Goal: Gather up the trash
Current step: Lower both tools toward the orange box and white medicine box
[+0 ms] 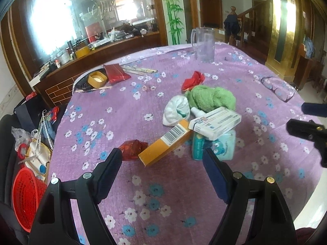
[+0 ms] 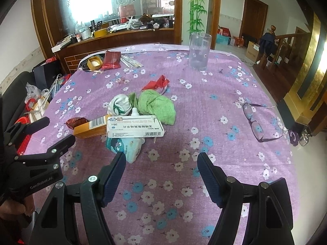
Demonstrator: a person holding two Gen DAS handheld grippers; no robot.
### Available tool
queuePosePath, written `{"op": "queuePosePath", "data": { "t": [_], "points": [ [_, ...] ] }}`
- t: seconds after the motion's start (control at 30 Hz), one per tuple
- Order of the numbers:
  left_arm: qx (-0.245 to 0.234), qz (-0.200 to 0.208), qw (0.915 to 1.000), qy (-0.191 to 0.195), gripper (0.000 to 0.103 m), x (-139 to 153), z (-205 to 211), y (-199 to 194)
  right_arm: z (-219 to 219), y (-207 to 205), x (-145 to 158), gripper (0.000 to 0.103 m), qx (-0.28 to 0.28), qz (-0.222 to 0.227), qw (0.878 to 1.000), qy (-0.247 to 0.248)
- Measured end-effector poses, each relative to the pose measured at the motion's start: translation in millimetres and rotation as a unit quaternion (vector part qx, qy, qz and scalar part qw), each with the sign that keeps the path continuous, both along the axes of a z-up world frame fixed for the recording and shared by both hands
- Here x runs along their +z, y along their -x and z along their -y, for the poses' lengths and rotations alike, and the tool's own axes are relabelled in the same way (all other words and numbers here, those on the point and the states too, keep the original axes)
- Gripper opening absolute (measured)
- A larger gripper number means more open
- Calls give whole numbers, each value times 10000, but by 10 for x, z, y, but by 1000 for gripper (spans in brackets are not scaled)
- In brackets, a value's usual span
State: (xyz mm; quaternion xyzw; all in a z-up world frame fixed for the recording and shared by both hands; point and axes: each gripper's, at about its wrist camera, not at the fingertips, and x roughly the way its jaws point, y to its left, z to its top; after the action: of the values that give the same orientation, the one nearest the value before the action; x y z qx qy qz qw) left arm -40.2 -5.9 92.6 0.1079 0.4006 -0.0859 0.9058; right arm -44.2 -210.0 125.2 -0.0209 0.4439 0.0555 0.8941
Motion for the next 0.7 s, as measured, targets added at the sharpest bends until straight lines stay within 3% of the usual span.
{"op": "queuePosePath", "data": {
  "t": [0.2, 0.43, 0.63, 0.67, 0.7],
  "points": [
    [-219, -274, 9994, -44, 79, -179, -2, -232, 25, -58, -37, 77, -51, -92, 9999, -27],
    [-581, -701, 9955, 275, 78, -296, -71, -557, 127, -85, -79, 77, -222, -213, 9995, -122],
    [-1148, -843, 9894, -280, 78, -465, 171, -703, 227, -71, -111, 77, -378, -295, 9987, -191],
    [-1205, -850, 9884, -355, 76, -483, 197, -720, 243, -70, -114, 77, -402, -306, 9985, -204],
    [-1287, -860, 9870, -444, 67, -511, 232, -739, 253, -68, -116, 77, -418, -313, 9984, -213]
  ]
}}
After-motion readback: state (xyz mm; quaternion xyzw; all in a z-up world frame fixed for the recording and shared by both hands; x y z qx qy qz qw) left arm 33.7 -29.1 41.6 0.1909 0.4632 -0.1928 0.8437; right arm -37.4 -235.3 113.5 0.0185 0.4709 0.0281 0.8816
